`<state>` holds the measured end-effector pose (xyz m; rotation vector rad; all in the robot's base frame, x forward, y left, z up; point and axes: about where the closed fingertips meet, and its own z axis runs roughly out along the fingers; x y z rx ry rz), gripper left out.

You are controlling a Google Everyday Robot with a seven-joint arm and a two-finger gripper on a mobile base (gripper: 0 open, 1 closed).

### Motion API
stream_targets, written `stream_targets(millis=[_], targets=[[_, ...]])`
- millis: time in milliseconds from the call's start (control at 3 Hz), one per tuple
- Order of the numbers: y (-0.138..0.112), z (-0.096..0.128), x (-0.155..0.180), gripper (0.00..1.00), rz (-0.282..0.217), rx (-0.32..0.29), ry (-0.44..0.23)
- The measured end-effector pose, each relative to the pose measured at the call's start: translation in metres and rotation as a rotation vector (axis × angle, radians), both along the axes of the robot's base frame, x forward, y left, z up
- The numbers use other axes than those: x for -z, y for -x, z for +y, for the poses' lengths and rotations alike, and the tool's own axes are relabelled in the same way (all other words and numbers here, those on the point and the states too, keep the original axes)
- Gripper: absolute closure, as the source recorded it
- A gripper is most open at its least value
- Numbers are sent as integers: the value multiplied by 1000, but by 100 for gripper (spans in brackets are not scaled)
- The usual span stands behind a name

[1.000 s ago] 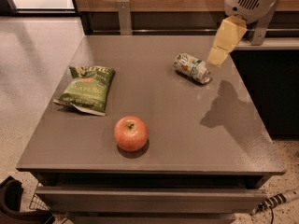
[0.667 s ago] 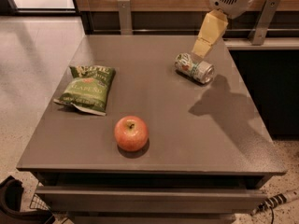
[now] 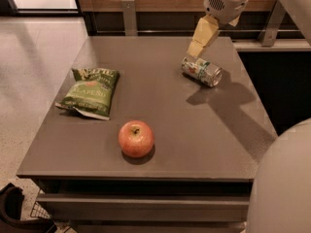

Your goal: Place 7up can upright

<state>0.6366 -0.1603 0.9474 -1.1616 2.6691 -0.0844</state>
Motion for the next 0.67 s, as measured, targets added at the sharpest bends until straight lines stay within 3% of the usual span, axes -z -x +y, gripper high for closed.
stream_targets(millis=[333, 667], targets=[[-11, -8, 21, 0, 45, 57, -26], [-21, -22, 42, 0, 53, 119, -64]])
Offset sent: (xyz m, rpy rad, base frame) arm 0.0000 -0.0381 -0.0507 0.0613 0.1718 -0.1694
